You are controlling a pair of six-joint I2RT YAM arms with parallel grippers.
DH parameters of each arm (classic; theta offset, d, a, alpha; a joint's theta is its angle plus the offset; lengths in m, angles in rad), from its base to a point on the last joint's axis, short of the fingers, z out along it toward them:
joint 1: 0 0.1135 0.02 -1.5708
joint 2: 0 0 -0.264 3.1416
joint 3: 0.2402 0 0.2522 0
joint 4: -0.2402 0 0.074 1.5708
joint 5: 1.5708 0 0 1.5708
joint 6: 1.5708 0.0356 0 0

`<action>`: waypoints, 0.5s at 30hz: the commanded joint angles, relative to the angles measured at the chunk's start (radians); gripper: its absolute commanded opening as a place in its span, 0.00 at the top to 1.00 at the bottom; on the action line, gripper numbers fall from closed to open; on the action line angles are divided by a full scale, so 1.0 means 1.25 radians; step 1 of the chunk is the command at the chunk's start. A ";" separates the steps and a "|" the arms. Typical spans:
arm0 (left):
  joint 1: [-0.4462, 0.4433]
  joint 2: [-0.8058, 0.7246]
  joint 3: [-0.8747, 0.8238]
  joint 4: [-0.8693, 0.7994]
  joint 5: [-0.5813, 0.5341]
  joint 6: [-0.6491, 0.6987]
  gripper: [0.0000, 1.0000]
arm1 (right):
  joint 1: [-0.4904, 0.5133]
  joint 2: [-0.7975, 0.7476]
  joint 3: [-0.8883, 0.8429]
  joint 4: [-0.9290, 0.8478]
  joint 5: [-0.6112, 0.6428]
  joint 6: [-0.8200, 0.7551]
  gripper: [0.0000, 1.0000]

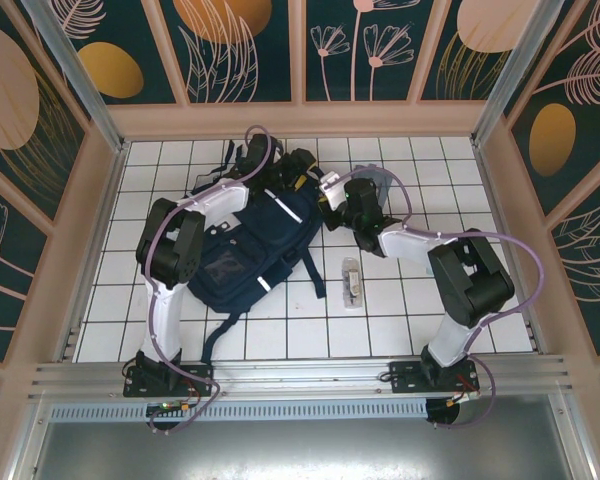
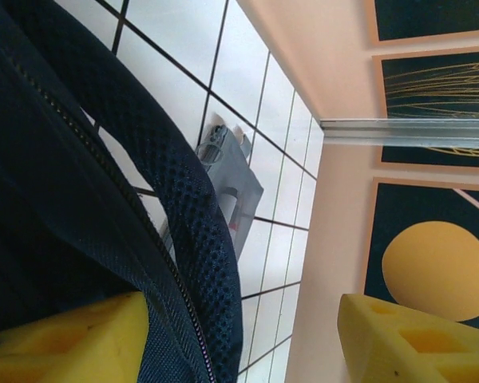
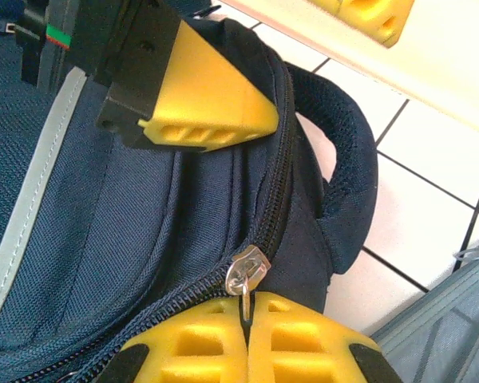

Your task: Pack books, pencil case, and school supplies into a backpack

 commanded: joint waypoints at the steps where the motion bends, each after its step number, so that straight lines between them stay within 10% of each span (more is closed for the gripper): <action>1: 0.000 0.012 0.030 -0.035 0.003 0.026 0.36 | 0.007 -0.032 0.001 0.112 -0.017 -0.013 1.00; 15: -0.024 0.056 0.039 -0.014 0.023 0.047 1.00 | 0.036 -0.031 0.045 0.052 -0.028 -0.060 1.00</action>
